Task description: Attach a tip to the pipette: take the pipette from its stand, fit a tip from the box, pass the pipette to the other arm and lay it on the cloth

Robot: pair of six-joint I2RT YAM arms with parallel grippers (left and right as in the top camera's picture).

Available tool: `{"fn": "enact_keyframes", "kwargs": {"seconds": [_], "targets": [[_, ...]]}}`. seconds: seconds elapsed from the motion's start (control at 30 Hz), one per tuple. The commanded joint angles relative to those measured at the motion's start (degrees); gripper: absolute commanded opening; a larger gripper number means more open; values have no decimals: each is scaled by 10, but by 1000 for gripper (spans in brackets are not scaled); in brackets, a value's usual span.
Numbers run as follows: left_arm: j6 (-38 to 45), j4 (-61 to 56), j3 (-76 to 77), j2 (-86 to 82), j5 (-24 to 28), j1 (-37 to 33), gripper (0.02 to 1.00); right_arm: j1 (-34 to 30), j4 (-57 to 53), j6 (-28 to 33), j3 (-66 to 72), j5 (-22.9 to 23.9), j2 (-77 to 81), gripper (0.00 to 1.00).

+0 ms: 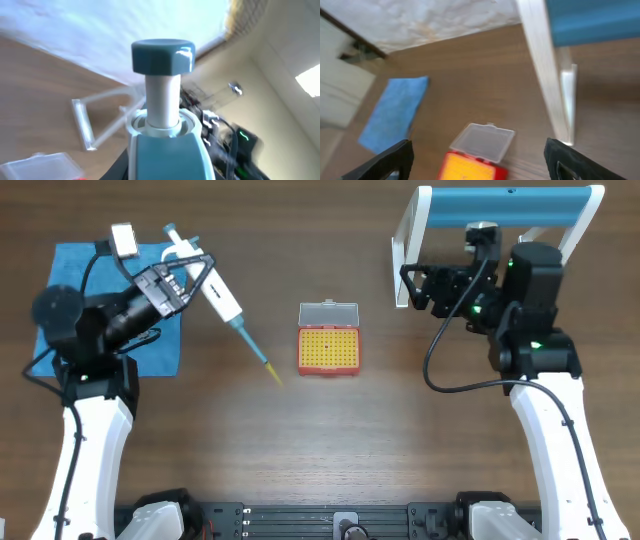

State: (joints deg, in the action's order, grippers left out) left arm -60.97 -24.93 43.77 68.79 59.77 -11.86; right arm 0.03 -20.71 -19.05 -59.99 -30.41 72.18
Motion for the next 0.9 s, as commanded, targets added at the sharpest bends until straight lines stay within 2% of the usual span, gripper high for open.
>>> {"fn": "enact_keyframes", "kwargs": {"seconds": [0.03, 0.13, 0.2, 0.3, 0.43, 0.57, 0.63, 0.77, 0.9], "targets": [[129, 125, 9, 2, -134, 11, 27, 37, -40, 51, -2, 188, -39, 908], [156, 176, 18, 0, -132, 11, 27, 61, -76, 63, -2, 275, -68, 908], [194, 223, 37, -1, -135, 11, 27, 71, -86, 63, -2, 311, -87, 908], [276, 368, 95, -1, -191, 11, 27, 84, -91, 65, -2, 357, -126, 910], [413, 571, 218, 0, -303, 10, 25, 94, -102, 111, -2, 361, -177, 912], [492, 692, 327, 13, -384, 9, 25, 103, -167, 112, -2, 389, -218, 910], [527, 754, 384, 37, -403, 7, 25, 110, -205, 112, -2, 389, -240, 910], [598, 892, 507, 129, -409, -20, 25, 113, -254, 113, -2, 390, -274, 910], [654, 1016, 664, 270, -451, -49, 25, 113, -304, 112, -2, 385, -296, 910]]}}
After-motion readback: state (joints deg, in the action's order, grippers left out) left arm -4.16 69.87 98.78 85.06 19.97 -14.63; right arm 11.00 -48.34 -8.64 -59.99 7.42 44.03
